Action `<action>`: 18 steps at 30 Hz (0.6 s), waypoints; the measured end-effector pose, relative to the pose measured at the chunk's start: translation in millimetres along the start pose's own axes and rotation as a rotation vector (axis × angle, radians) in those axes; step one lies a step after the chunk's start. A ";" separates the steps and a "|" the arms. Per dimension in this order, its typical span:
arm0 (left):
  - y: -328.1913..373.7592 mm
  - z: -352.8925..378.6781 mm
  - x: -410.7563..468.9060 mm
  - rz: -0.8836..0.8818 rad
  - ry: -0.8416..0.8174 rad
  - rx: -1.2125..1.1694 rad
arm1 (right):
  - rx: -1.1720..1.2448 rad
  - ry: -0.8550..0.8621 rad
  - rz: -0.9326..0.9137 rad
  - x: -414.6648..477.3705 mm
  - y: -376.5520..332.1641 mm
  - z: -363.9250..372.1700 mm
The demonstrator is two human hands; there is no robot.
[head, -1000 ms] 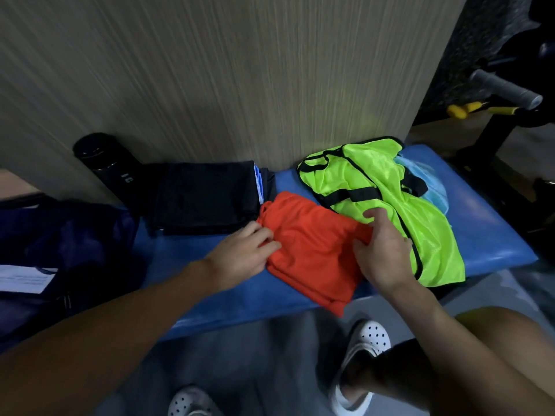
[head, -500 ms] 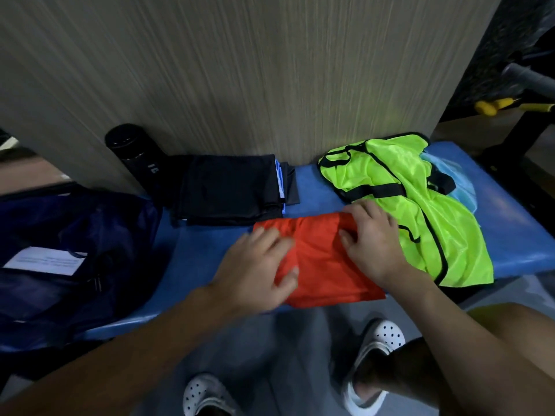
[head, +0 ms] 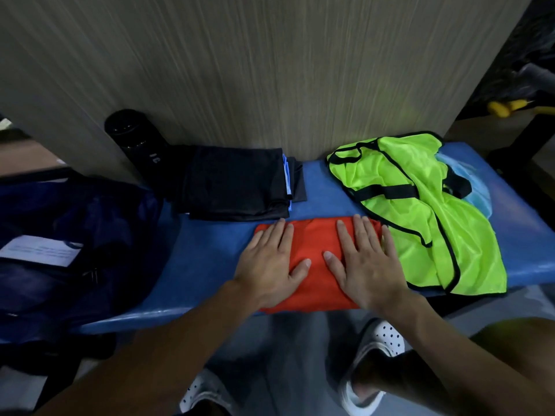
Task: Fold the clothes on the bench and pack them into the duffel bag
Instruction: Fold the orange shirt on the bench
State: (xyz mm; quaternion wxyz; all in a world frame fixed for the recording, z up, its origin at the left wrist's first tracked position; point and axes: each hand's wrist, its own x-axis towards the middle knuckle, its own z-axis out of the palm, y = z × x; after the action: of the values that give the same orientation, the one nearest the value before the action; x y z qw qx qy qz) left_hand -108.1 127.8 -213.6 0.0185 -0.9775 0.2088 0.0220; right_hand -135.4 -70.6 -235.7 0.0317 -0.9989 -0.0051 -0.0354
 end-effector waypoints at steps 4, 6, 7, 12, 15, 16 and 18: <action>1.1 1.8 -5.9 -0.112 -0.037 -0.009 | 0.010 -0.033 0.082 -2.1 -0.3 -2.4; 1.0 0.5 -7.6 -0.139 -0.051 -0.015 | -0.002 -0.046 0.083 -4.0 2.9 -2.5; 0.3 -2.4 -6.8 -0.130 -0.033 -0.017 | -0.013 -0.041 0.070 -4.1 5.1 -3.1; -17.1 -17.7 16.2 -0.078 0.067 -0.040 | 0.021 0.113 -0.020 17.4 19.1 -15.2; -23.5 -12.8 25.3 -0.087 0.041 -0.144 | 0.106 0.108 -0.039 28.2 19.9 -14.8; -25.5 -11.5 26.0 -0.085 0.052 -0.169 | 0.117 0.100 -0.038 30.6 19.4 -13.7; -30.2 -7.0 25.3 -0.077 0.089 -0.179 | 0.091 0.084 -0.024 34.5 19.1 -11.5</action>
State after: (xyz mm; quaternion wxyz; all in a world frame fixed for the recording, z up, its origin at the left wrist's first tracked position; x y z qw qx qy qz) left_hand -72.5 144.7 -207.1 -0.0775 -0.9826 0.1689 -0.0036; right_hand -101.5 -90.2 -223.0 0.0770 -0.9939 -0.0173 -0.0773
